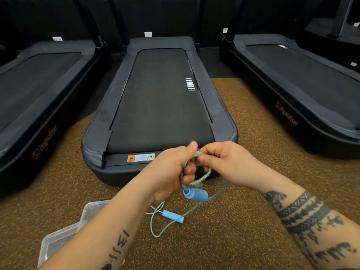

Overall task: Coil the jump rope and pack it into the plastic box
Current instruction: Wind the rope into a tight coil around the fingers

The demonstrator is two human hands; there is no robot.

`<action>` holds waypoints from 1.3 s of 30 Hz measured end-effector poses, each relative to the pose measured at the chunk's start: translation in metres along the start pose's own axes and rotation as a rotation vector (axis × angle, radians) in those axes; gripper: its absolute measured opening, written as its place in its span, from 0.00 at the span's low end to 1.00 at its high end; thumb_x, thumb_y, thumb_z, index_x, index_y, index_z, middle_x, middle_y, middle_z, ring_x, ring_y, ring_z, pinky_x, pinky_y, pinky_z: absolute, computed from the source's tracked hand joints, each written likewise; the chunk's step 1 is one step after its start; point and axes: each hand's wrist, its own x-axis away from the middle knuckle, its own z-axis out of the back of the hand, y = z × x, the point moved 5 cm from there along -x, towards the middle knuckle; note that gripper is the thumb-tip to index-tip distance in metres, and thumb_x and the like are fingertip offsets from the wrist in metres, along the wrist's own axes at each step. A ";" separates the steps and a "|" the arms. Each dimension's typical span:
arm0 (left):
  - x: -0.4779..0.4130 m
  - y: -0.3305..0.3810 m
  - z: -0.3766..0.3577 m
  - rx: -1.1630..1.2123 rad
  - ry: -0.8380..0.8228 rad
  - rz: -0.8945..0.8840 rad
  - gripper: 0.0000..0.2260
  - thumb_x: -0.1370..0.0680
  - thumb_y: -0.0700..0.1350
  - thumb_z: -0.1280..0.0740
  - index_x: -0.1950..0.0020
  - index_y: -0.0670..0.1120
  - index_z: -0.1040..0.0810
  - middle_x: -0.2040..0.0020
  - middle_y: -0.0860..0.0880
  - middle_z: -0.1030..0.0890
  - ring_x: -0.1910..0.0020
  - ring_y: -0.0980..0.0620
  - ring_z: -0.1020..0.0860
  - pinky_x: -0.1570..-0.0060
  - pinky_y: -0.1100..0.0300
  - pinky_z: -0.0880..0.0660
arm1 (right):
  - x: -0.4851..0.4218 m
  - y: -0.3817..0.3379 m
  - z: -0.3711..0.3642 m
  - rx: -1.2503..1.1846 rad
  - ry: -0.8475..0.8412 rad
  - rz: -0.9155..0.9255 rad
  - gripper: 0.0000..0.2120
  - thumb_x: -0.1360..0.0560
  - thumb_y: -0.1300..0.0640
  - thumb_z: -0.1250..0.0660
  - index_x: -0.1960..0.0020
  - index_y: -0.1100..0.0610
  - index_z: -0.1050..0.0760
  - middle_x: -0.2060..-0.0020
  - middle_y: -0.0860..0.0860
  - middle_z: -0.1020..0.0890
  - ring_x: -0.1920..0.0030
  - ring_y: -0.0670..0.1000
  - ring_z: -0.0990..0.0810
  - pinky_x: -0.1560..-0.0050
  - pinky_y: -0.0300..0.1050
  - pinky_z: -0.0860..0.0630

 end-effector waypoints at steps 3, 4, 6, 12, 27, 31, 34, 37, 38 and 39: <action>0.001 0.000 0.005 -0.297 -0.027 0.008 0.13 0.17 0.52 0.40 0.58 0.47 0.30 0.74 0.55 0.36 0.76 0.56 0.38 0.66 0.59 0.27 | 0.003 -0.003 0.000 0.164 -0.049 0.010 0.07 0.23 0.50 0.33 0.54 0.52 0.18 0.63 0.50 0.16 0.65 0.46 0.21 0.59 0.44 0.26; 0.001 0.003 0.006 -0.331 -0.010 -0.016 0.13 0.17 0.51 0.40 0.58 0.46 0.29 0.74 0.54 0.36 0.75 0.56 0.39 0.66 0.60 0.28 | 0.003 -0.001 0.000 0.154 -0.045 0.008 0.08 0.23 0.50 0.33 0.55 0.52 0.19 0.64 0.51 0.16 0.65 0.47 0.22 0.59 0.46 0.26; 0.001 0.010 0.007 -0.260 0.074 -0.098 0.12 0.16 0.49 0.41 0.55 0.44 0.29 0.73 0.52 0.37 0.74 0.55 0.41 0.69 0.63 0.34 | 0.002 0.002 -0.004 0.050 -0.029 0.025 0.11 0.22 0.47 0.36 0.58 0.52 0.21 0.67 0.54 0.20 0.68 0.47 0.27 0.63 0.48 0.29; -0.002 0.015 0.015 0.374 0.324 -0.214 0.15 0.16 0.51 0.43 0.61 0.47 0.33 0.77 0.55 0.41 0.79 0.57 0.43 0.70 0.60 0.36 | 0.005 0.005 -0.053 -0.630 0.133 -0.079 0.14 0.18 0.51 0.45 0.60 0.53 0.28 0.67 0.53 0.26 0.69 0.44 0.31 0.72 0.33 0.35; -0.007 0.010 0.034 0.503 0.512 -0.296 0.15 0.16 0.46 0.41 0.63 0.46 0.32 0.73 0.52 0.33 0.78 0.55 0.36 0.67 0.58 0.34 | 0.008 0.014 -0.068 0.034 0.185 -0.155 0.13 0.19 0.48 0.42 0.58 0.54 0.28 0.68 0.49 0.23 0.65 0.50 0.25 0.63 0.49 0.33; -0.002 0.016 0.040 0.495 0.517 -0.352 0.13 0.16 0.43 0.42 0.59 0.45 0.27 0.67 0.51 0.25 0.73 0.56 0.32 0.68 0.61 0.32 | 0.006 0.013 -0.048 0.070 0.221 -0.183 0.13 0.20 0.47 0.40 0.54 0.54 0.24 0.69 0.49 0.22 0.67 0.49 0.25 0.65 0.45 0.31; 0.000 0.014 0.040 0.481 0.529 -0.312 0.12 0.16 0.44 0.42 0.55 0.44 0.22 0.61 0.51 0.15 0.68 0.56 0.26 0.70 0.64 0.32 | 0.008 0.010 -0.046 0.103 0.200 -0.164 0.12 0.20 0.46 0.40 0.56 0.53 0.25 0.69 0.49 0.21 0.65 0.51 0.22 0.61 0.49 0.28; 0.000 0.012 0.034 0.515 0.476 -0.262 0.08 0.16 0.44 0.41 0.52 0.45 0.26 0.56 0.48 0.13 0.66 0.55 0.21 0.71 0.64 0.30 | 0.010 0.005 -0.048 0.109 0.196 -0.148 0.12 0.20 0.46 0.40 0.58 0.51 0.27 0.70 0.48 0.22 0.66 0.50 0.23 0.63 0.49 0.29; 0.001 0.013 0.032 0.537 0.460 -0.264 0.05 0.16 0.44 0.41 0.49 0.44 0.28 0.54 0.46 0.13 0.66 0.54 0.20 0.71 0.63 0.29 | 0.011 0.005 -0.048 0.123 0.191 -0.149 0.13 0.21 0.46 0.40 0.60 0.51 0.28 0.70 0.48 0.23 0.67 0.49 0.24 0.65 0.48 0.30; 0.001 0.015 0.031 0.568 0.446 -0.289 0.02 0.16 0.43 0.41 0.46 0.44 0.31 0.53 0.45 0.13 0.66 0.53 0.19 0.70 0.63 0.28 | 0.011 0.004 -0.049 0.146 0.179 -0.146 0.13 0.21 0.46 0.40 0.61 0.51 0.28 0.72 0.49 0.24 0.69 0.48 0.26 0.66 0.46 0.31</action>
